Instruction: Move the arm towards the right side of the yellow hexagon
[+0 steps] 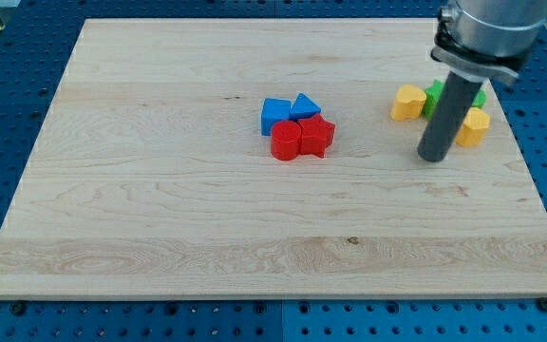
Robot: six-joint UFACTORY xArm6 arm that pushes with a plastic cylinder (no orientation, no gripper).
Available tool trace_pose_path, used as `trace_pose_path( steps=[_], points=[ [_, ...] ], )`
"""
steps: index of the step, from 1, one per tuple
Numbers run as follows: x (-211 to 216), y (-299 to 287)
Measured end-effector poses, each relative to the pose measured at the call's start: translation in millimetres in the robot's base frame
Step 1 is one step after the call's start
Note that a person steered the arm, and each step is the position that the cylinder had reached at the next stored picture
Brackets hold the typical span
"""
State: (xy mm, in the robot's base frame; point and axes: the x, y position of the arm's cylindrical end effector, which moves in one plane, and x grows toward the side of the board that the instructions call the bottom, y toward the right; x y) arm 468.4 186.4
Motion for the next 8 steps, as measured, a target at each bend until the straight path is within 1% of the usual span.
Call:
trace_pose_path(
  steps=[1,2,3,5,7,8],
  points=[
    [2,0],
    [23,0],
    [24,0],
    [51,3],
    [51,3],
    [51,30]
  ],
)
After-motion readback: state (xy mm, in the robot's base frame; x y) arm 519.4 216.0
